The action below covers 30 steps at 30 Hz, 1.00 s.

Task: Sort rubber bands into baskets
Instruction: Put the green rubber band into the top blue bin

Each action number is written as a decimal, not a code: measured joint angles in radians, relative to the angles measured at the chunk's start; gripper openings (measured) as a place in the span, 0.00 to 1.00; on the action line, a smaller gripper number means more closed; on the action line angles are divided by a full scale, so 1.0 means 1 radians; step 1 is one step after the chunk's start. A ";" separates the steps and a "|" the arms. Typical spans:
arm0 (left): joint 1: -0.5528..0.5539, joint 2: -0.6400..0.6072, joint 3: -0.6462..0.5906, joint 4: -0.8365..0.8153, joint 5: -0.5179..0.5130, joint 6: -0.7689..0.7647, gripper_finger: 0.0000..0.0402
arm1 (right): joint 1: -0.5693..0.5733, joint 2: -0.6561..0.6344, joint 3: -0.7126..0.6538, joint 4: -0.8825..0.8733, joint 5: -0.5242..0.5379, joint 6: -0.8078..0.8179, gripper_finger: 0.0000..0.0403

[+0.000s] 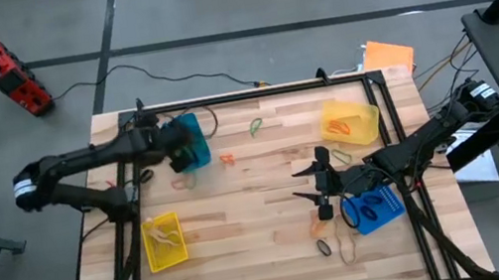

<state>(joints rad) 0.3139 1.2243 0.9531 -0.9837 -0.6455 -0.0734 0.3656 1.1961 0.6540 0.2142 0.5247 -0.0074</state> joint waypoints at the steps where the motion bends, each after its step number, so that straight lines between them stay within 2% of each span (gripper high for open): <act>1: 0.039 0.000 0.000 0.022 0.057 0.052 0.00 | 0.000 0.000 0.000 0.000 0.000 0.000 0.54; 5: 0.193 0.009 0.000 0.095 0.305 0.301 0.00 | 0.000 0.000 0.000 0.000 0.000 0.009 0.54; 8: 0.285 0.021 0.000 0.126 0.426 0.477 0.00 | 0.000 0.000 0.000 0.000 0.000 0.015 0.54; 11: 0.350 0.043 0.002 0.131 0.453 0.594 0.00 | 0.000 0.000 0.000 0.000 0.000 0.018 0.54; 16: 0.417 0.100 0.022 0.133 0.456 0.677 0.00 | 0.000 0.000 0.000 0.000 0.000 0.019 0.54; 25: 0.433 0.233 0.047 0.091 0.627 0.770 0.00 | 0.000 0.000 0.000 0.000 0.000 0.026 0.54; 30: 0.433 0.290 0.049 0.094 0.632 0.769 0.00 | 0.000 0.000 0.000 0.000 0.000 0.027 0.54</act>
<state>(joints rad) 0.7467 1.5144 1.0019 -0.8900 -0.0139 0.6954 0.3660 1.1961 0.6537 0.2138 0.5243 0.0193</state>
